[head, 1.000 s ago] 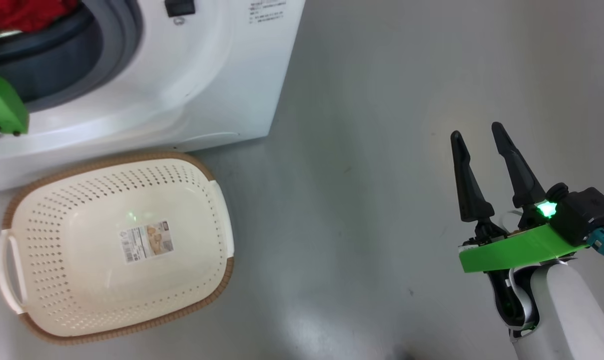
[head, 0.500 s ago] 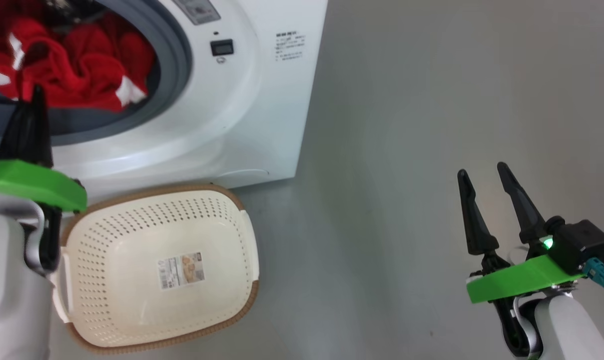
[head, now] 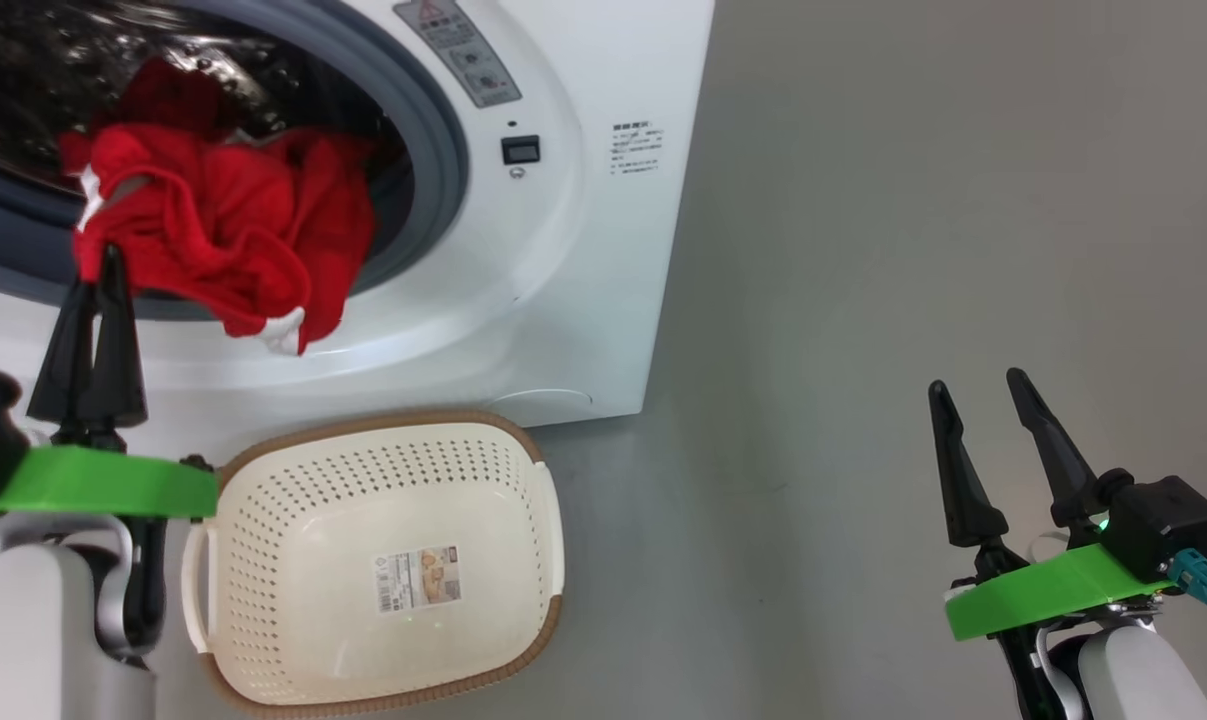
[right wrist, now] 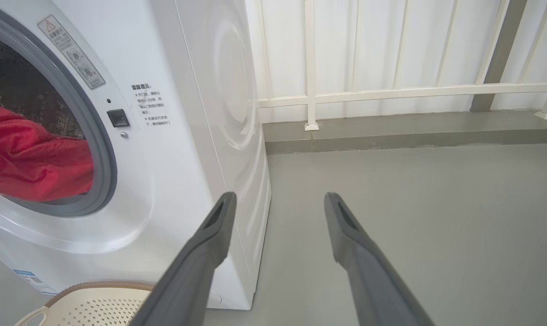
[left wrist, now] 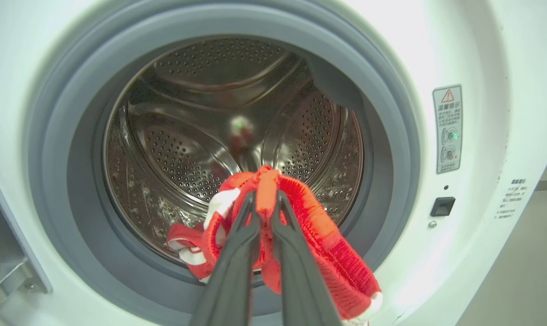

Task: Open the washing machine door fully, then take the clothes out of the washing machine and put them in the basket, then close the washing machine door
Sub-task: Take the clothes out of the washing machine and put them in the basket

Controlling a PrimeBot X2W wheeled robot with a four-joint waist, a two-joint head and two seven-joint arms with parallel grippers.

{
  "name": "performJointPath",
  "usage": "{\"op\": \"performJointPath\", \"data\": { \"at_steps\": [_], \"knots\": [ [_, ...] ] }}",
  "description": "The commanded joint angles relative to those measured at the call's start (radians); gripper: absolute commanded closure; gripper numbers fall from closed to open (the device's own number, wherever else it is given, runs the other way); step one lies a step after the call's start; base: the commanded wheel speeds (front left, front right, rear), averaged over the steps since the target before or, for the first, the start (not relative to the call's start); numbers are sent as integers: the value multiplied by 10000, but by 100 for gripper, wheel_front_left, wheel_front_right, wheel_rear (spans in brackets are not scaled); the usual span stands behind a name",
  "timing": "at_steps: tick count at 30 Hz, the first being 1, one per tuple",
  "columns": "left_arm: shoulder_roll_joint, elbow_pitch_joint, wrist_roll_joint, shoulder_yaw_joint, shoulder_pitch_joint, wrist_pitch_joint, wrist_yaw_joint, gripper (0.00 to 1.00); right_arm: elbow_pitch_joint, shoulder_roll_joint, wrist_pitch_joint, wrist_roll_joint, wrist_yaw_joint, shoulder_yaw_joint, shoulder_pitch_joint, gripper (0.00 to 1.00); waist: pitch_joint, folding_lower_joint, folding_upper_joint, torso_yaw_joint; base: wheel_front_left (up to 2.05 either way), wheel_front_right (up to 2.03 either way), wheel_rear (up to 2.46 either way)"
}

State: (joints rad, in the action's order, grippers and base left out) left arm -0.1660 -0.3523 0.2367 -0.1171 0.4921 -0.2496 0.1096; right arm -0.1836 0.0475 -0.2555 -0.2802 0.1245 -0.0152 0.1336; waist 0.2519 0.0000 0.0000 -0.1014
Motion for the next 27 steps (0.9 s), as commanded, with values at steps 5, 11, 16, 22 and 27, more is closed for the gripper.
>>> {"op": "performJointPath", "data": {
  "at_steps": [5,11,16,22,27],
  "knots": [
    [20,1592,-273,-613,-644,-122,131,100,229,28,-63,153,62,170,-117,0,-217,0,0,234,0,0,0],
    [341,3014,-398,-769,-1259,-122,171,100,277,28,-63,174,62,136,-193,0,-287,0,0,300,0,0,0],
    [514,3805,-476,-757,-1687,-122,186,100,317,28,-63,182,62,114,-237,0,-302,0,0,298,0,0,0],
    [649,3727,-461,-564,-2011,-122,198,100,385,28,-63,175,62,83,-178,0,-153,0,0,272,0,0,0],
    [737,3347,-472,-453,-2209,-122,202,100,459,28,-63,138,62,98,-81,0,60,0,0,206,0,0,0]
  ]
}}
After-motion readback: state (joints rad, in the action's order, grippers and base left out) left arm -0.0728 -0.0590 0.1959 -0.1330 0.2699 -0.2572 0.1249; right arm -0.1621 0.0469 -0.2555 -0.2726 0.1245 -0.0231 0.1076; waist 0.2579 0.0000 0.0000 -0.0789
